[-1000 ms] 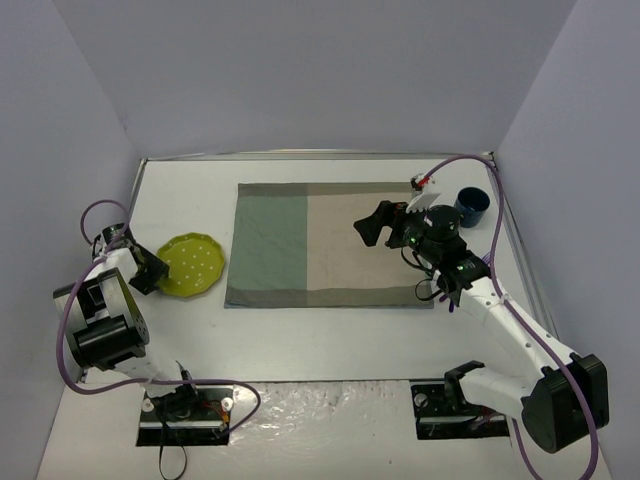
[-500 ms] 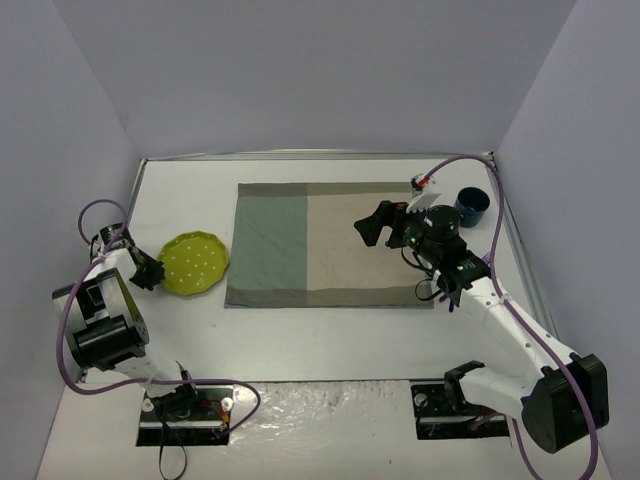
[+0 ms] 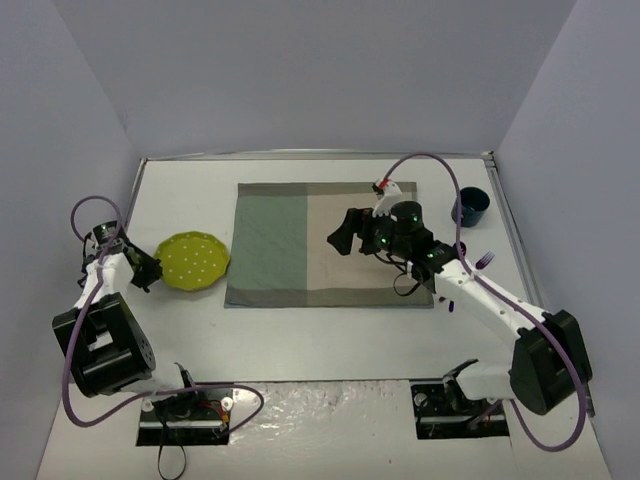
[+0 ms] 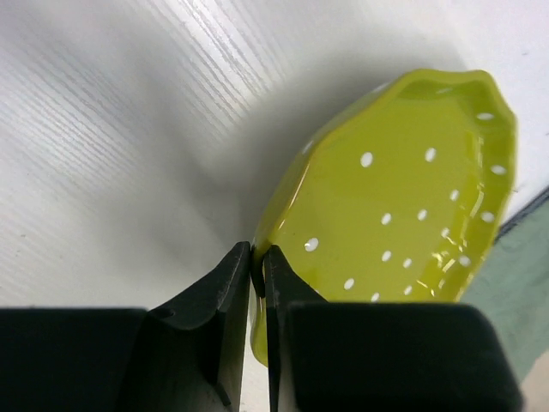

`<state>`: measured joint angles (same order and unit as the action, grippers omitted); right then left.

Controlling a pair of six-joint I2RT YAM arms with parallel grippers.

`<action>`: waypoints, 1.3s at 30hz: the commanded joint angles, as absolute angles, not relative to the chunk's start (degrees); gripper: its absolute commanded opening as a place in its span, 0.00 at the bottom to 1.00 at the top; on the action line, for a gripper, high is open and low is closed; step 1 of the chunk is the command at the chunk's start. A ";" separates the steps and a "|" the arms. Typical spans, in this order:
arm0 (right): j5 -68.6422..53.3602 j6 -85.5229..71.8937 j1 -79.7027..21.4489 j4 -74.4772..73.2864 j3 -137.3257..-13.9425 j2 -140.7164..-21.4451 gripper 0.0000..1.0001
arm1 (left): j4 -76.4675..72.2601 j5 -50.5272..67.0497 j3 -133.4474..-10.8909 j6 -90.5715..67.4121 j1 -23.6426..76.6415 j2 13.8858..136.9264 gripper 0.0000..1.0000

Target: Set the dinner table for one person

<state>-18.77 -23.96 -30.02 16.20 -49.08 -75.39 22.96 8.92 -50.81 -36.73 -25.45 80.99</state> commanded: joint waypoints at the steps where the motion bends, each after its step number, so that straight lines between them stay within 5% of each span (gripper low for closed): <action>1: -18.03 -29.09 -35.34 20.93 -56.14 -81.35 0.96 | 21.48 12.20 -52.68 -40.13 -27.05 73.60 0.00; 21: -19.32 -38.31 -41.22 21.80 -74.16 -99.43 0.95 | 8.95 32.26 -50.89 -54.88 -27.59 61.99 0.00; 39: -5.16 -23.90 -26.33 5.24 -62.37 -72.95 0.95 | -9.10 20.37 -59.74 -61.44 9.15 77.72 0.00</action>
